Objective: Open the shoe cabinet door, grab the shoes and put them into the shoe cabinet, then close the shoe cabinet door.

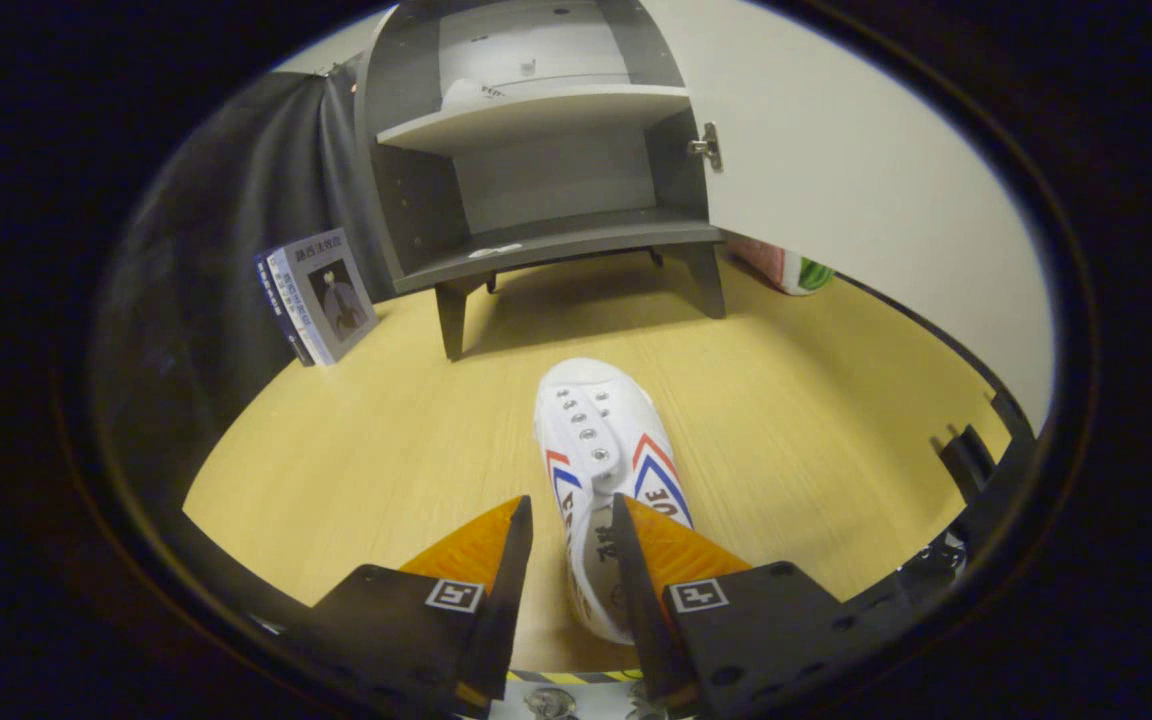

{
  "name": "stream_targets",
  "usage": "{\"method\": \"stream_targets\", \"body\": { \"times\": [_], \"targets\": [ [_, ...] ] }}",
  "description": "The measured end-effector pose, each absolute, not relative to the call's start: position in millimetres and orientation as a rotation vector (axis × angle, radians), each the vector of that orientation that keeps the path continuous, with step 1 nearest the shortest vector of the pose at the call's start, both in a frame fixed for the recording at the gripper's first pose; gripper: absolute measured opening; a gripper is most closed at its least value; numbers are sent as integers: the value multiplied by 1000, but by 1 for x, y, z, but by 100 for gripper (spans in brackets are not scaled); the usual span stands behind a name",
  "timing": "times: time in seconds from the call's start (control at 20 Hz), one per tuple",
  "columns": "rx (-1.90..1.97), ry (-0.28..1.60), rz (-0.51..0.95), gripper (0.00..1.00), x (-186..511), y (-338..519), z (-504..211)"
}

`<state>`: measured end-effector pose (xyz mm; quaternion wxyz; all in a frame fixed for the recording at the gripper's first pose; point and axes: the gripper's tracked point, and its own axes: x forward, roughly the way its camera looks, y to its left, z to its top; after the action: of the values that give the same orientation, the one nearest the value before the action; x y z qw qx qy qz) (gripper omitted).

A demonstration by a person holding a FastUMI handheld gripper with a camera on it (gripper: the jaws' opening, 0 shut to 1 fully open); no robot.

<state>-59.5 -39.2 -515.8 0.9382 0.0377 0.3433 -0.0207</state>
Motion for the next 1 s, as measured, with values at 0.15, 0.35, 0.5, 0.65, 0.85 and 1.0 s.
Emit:
{"method": "stream_targets", "body": {
  "times": [0.15, 0.35, 0.5, 0.65, 0.85, 1.0],
  "targets": [
    [22, 754, -35, 53, -54, -36, -528],
    [17, 717, -27, 52, -38, -31, -527],
    [-11, 674, -28, 50, -34, -34, -528],
    [-49, 636, -30, 34, -33, -37, -525],
    [-53, 633, 4, 11, -33, -36, -526],
    [-52, 661, 14, 4, -31, -32, -527]
  ]
}}
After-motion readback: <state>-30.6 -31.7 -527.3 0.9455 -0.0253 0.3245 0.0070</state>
